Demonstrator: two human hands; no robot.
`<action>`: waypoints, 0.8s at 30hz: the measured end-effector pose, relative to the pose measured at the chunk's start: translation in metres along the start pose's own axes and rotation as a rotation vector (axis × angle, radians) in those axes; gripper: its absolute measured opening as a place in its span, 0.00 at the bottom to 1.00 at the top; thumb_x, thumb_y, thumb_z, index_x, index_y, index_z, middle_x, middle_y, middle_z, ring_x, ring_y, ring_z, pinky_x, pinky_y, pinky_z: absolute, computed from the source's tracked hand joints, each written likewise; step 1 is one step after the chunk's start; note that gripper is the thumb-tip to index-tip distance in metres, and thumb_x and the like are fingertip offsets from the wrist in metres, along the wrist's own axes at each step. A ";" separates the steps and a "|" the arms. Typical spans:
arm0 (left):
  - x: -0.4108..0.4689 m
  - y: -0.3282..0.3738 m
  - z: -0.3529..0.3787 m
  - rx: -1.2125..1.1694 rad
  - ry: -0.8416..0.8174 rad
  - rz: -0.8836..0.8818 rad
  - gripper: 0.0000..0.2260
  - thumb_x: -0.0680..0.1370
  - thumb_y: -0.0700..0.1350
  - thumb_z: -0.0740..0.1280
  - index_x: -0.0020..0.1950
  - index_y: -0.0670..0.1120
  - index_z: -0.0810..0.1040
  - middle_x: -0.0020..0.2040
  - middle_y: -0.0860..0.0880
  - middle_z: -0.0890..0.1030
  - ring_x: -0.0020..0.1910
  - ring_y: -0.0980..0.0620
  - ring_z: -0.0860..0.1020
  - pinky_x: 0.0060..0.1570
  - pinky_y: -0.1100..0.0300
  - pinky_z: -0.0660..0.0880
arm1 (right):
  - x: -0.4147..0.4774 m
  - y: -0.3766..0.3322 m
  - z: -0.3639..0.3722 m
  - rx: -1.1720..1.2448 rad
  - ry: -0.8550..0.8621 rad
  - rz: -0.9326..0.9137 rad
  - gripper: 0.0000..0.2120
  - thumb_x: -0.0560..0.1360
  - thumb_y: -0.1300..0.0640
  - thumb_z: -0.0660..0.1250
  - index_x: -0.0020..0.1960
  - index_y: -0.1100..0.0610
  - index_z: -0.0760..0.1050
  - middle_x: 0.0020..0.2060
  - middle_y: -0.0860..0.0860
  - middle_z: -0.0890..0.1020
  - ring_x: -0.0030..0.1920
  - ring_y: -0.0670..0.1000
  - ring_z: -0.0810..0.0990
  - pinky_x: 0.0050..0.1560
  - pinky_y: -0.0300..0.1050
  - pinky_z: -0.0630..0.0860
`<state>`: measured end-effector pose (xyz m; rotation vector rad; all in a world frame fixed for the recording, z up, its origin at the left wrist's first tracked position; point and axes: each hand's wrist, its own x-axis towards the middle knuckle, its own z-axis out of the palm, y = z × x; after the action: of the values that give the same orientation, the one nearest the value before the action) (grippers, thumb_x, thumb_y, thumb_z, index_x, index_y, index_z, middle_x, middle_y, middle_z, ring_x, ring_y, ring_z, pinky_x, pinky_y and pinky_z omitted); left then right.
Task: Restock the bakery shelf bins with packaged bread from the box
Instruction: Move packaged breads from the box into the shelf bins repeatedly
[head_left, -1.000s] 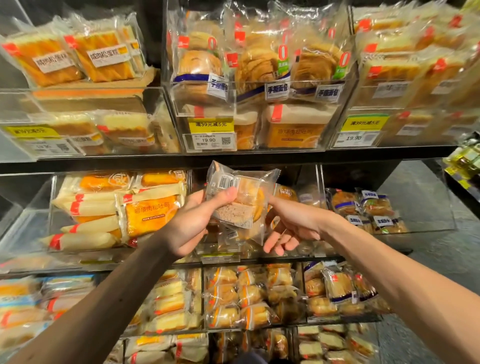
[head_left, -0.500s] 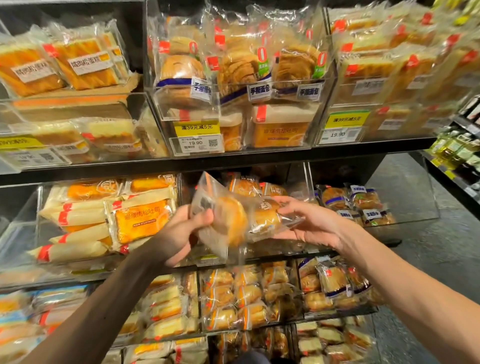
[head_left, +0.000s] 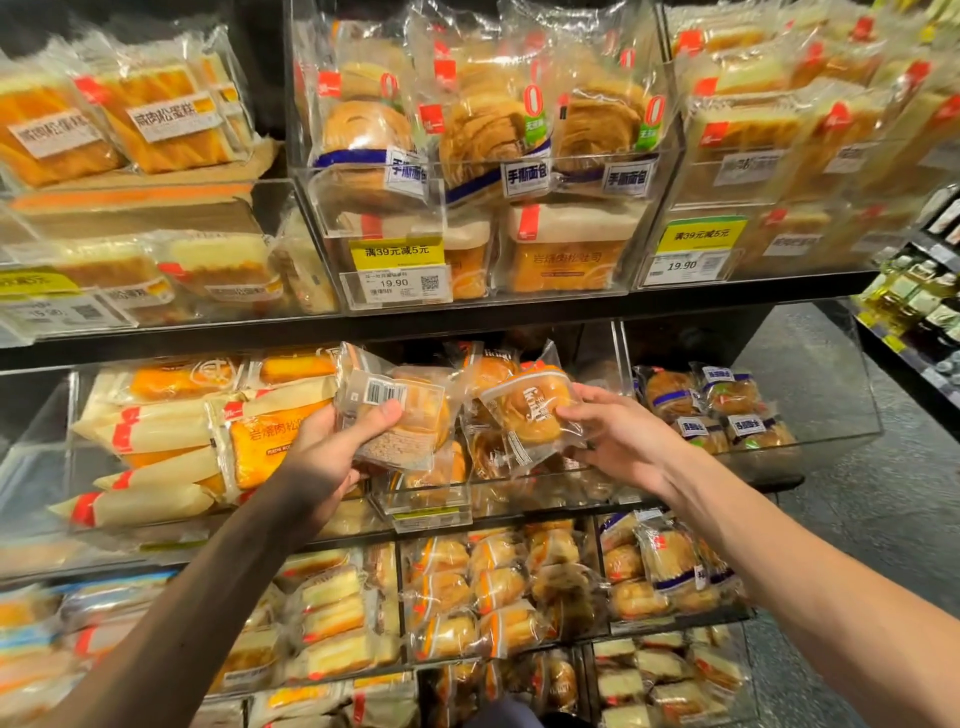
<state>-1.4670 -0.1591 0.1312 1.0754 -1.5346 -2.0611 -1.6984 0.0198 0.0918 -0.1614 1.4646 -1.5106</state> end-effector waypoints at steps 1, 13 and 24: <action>0.000 0.000 -0.001 0.028 -0.016 0.007 0.25 0.67 0.49 0.73 0.63 0.43 0.77 0.54 0.45 0.85 0.56 0.44 0.83 0.63 0.44 0.73 | 0.002 0.000 0.001 0.022 0.013 -0.007 0.24 0.74 0.65 0.70 0.68 0.58 0.73 0.59 0.58 0.83 0.59 0.57 0.81 0.57 0.52 0.75; 0.000 0.000 -0.002 0.119 -0.112 0.025 0.21 0.69 0.46 0.71 0.60 0.42 0.77 0.51 0.44 0.86 0.51 0.46 0.85 0.50 0.51 0.78 | 0.029 -0.001 0.057 0.210 0.486 -0.016 0.14 0.82 0.60 0.63 0.67 0.62 0.71 0.47 0.55 0.79 0.49 0.53 0.80 0.50 0.48 0.78; -0.003 0.000 -0.007 0.073 -0.119 0.039 0.19 0.67 0.47 0.71 0.56 0.44 0.78 0.48 0.47 0.86 0.49 0.49 0.85 0.48 0.56 0.79 | 0.060 0.003 0.062 0.272 0.630 0.073 0.18 0.83 0.65 0.53 0.72 0.63 0.65 0.53 0.55 0.78 0.45 0.51 0.77 0.34 0.42 0.70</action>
<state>-1.4597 -0.1616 0.1316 0.9554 -1.6864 -2.0908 -1.6852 -0.0632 0.0752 0.5739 1.6913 -1.7695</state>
